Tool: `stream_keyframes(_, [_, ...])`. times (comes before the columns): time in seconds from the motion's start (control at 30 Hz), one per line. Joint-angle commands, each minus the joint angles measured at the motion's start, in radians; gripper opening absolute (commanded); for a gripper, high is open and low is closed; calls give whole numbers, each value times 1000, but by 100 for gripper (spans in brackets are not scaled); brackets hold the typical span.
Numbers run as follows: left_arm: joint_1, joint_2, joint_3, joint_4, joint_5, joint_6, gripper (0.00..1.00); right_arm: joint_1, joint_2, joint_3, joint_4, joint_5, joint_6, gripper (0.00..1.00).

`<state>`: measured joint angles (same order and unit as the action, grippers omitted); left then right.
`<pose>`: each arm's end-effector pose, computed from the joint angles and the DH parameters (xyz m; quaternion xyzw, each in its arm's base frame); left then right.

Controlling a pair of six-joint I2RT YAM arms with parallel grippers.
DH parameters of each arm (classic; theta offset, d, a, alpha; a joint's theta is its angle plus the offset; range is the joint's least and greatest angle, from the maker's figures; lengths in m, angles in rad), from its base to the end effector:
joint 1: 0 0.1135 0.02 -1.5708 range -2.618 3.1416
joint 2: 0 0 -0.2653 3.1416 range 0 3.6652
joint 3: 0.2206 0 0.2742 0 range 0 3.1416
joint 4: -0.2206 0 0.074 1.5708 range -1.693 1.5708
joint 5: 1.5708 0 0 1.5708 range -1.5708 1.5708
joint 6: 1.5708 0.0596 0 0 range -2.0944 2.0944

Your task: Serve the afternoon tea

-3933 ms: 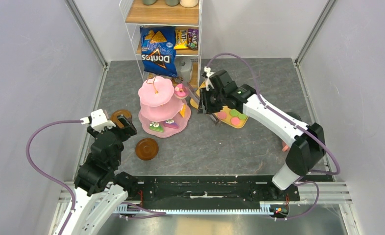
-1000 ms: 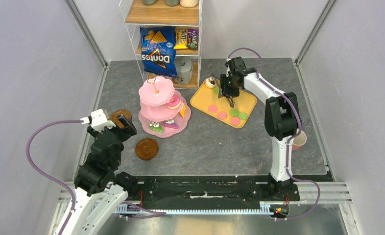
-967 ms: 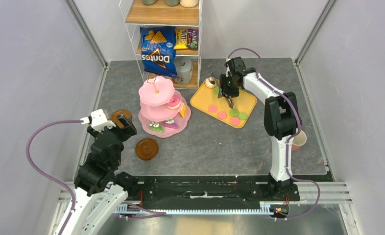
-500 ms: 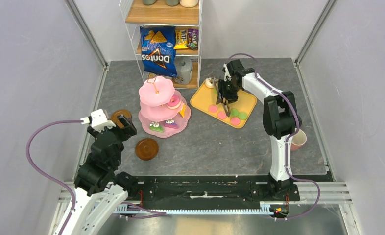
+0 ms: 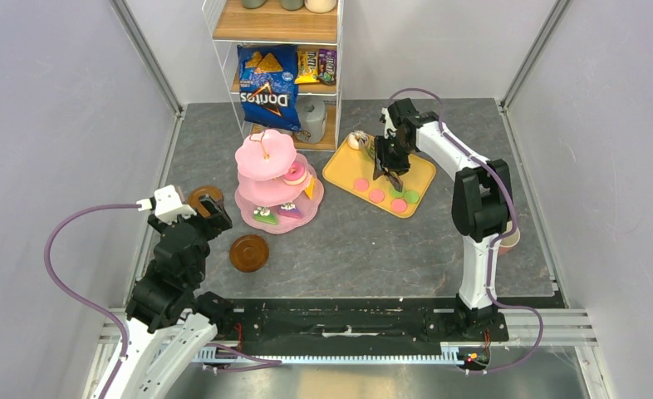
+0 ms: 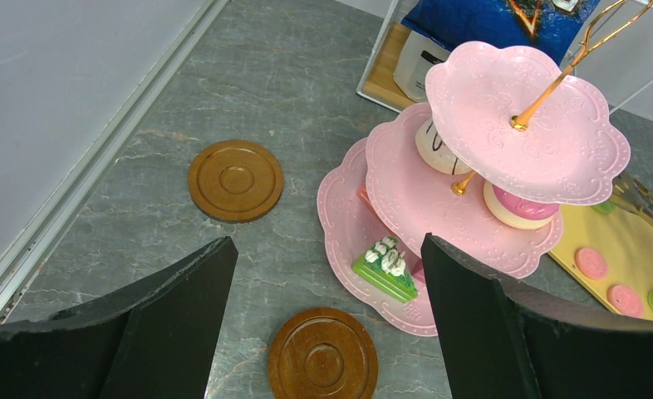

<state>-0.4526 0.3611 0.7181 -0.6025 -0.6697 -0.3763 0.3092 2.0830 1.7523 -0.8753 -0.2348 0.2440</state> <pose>0.1229 -0.0186 0.3276 -0.1736 0.7517 0.0032 0.6362 0.4432 0.1561 0.1913 -0.0531 0.9754 0.1600 0.1418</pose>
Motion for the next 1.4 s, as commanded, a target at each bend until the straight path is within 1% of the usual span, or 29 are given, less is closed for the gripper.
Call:
stream_keyframes(0.0, [7,7,-2,37,12,-16,90,-1,-60,26,7,21,-3,52])
stream_keyframes(0.3, [8,4,-3,37,12,-16,90,-1,-77,71,41,47,35,56])
stream_keyframes(0.63, [7,5,-3,36,12,-16,90,0,-1,151,33,49,49,56])
stream_keyframes(0.93, [7,3,-2,35,12,-16,90,-2,98,252,-10,54,47,55])
stream_keyframes(1.37, [7,2,-3,35,13,-16,90,-12,120,266,-59,42,42,53])
